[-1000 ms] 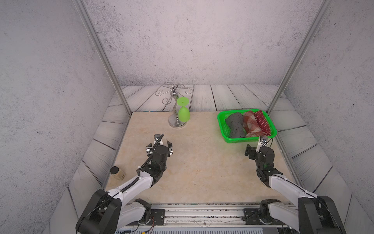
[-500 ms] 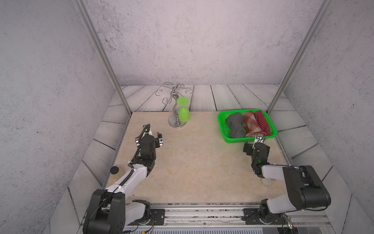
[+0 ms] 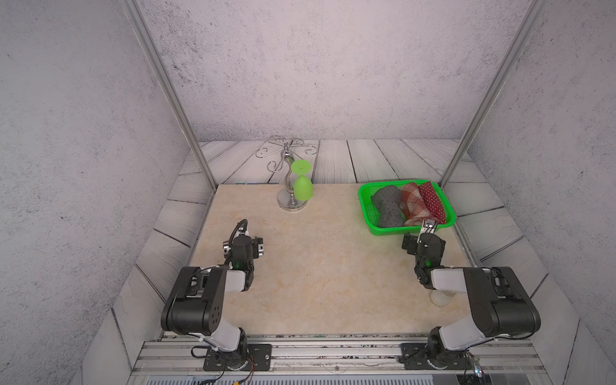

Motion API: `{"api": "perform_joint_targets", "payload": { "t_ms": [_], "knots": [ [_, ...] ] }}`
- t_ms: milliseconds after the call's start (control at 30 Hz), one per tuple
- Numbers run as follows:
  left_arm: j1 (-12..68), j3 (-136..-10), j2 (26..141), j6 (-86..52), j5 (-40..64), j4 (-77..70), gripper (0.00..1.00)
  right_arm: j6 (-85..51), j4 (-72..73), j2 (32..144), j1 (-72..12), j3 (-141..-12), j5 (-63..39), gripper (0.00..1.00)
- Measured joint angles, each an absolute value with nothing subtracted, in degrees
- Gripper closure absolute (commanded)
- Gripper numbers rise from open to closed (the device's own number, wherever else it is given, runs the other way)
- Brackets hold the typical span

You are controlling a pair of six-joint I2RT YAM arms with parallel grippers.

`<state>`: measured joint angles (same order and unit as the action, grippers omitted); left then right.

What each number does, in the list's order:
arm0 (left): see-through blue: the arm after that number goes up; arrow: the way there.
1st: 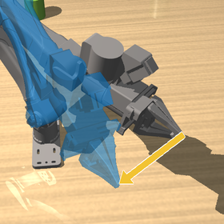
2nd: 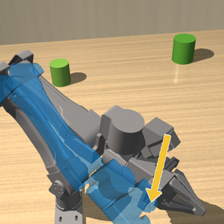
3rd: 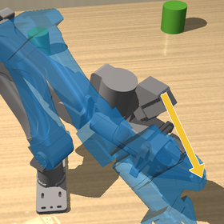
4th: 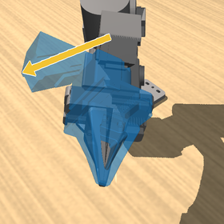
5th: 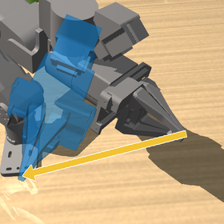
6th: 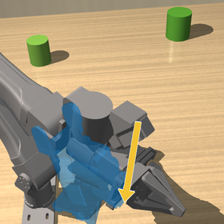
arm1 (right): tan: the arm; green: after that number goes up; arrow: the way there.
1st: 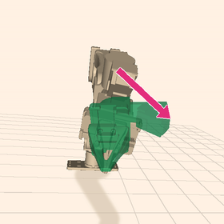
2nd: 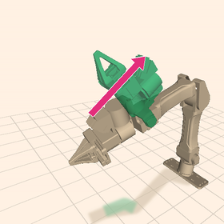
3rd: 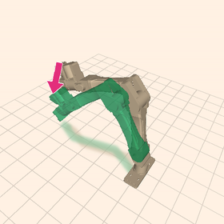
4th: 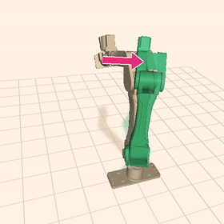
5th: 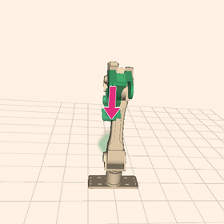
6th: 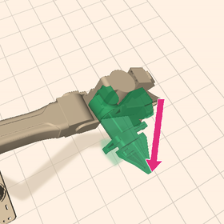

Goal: Roll up the skirts
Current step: Reset both arms

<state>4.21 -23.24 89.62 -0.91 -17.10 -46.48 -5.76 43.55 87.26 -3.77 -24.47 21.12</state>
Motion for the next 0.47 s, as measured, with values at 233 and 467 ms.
{"api": "perform_joint_targets", "payload": {
  "t_ms": [233, 467],
  "knots": [
    [4.51, -23.42, 89.27, -1.54, -18.79, -49.78, 0.01, -5.78, 43.53, 87.26, -3.77, -24.47, 21.1, 0.01],
    [4.51, -23.77, 88.9, -1.98, -18.85, -47.7, 0.01, -5.76, 43.53, 87.26, -3.77, -24.49, 21.12, 0.01]
  ]
}}
